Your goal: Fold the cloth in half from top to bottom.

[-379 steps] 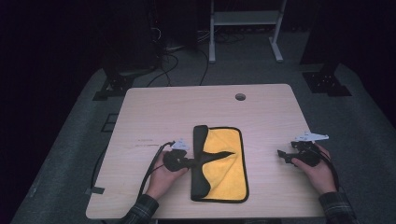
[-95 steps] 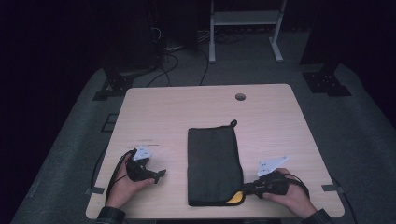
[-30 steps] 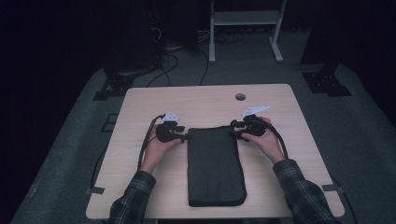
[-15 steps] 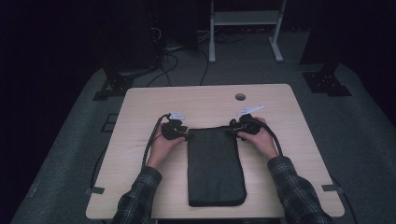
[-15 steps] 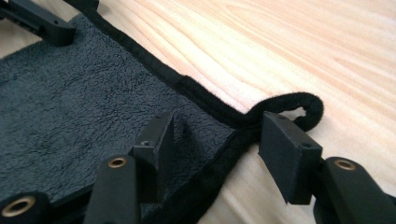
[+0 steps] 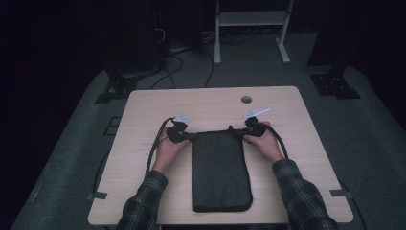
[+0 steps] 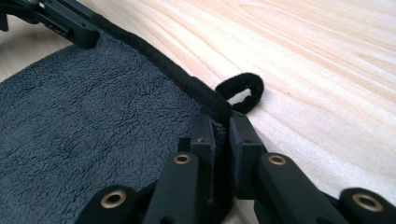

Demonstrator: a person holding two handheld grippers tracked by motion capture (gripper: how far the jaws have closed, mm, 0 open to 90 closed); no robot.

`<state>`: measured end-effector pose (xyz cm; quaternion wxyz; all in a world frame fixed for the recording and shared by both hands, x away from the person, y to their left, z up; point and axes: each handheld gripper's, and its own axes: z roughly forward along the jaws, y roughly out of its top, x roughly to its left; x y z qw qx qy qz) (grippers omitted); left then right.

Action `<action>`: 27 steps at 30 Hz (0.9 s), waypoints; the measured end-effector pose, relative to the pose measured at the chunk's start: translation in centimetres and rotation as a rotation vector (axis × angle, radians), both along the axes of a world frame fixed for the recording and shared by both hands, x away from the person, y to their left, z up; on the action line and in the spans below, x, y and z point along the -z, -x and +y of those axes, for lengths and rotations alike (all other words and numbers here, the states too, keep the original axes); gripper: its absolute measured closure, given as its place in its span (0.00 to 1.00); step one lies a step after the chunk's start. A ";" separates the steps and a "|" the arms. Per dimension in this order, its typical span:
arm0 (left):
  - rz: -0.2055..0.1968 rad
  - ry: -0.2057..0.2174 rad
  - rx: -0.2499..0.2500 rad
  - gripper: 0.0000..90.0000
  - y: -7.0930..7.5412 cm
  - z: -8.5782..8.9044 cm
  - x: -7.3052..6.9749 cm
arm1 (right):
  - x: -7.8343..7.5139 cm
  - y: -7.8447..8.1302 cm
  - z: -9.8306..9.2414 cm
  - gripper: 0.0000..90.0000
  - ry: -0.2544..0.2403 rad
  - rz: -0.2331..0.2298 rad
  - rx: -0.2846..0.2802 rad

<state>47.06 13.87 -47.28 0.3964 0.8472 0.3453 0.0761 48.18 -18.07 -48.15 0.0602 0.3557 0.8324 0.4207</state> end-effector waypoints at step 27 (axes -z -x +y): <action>-0.193 0.050 0.028 0.94 1.6 0.8 -6.9 | -7.3 1.9 -0.4 0.92 -0.020 -0.184 -0.025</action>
